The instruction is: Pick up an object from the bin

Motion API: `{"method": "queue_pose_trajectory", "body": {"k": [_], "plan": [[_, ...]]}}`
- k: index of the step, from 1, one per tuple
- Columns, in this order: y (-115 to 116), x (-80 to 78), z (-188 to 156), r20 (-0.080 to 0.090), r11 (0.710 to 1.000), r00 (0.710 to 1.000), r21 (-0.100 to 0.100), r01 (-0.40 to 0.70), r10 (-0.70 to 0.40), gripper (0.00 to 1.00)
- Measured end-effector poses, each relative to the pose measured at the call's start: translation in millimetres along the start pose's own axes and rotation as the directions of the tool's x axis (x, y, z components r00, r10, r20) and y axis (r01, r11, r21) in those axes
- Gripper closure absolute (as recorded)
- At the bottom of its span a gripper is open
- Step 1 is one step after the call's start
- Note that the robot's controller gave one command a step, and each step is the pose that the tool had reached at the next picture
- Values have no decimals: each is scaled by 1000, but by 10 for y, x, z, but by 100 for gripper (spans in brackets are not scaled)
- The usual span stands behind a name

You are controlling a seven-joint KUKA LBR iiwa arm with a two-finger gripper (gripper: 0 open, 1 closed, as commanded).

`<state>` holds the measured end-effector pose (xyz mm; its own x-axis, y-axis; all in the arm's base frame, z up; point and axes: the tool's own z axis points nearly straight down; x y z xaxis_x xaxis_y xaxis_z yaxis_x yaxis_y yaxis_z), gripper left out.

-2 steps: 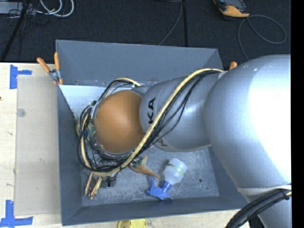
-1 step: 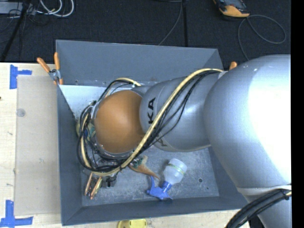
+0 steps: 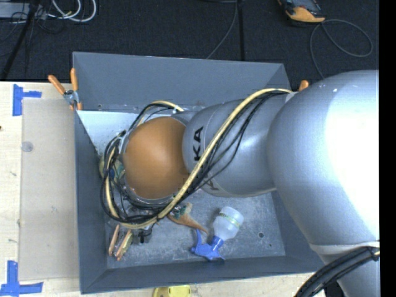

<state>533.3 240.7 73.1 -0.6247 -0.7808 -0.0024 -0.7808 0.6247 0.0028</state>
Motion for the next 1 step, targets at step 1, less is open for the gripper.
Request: {"method": "queue_pose_trajectory", "body": {"k": [1], "plan": [[10, 11, -102, -5, 1000, 1000, -3, -1, 1, 100]]}}
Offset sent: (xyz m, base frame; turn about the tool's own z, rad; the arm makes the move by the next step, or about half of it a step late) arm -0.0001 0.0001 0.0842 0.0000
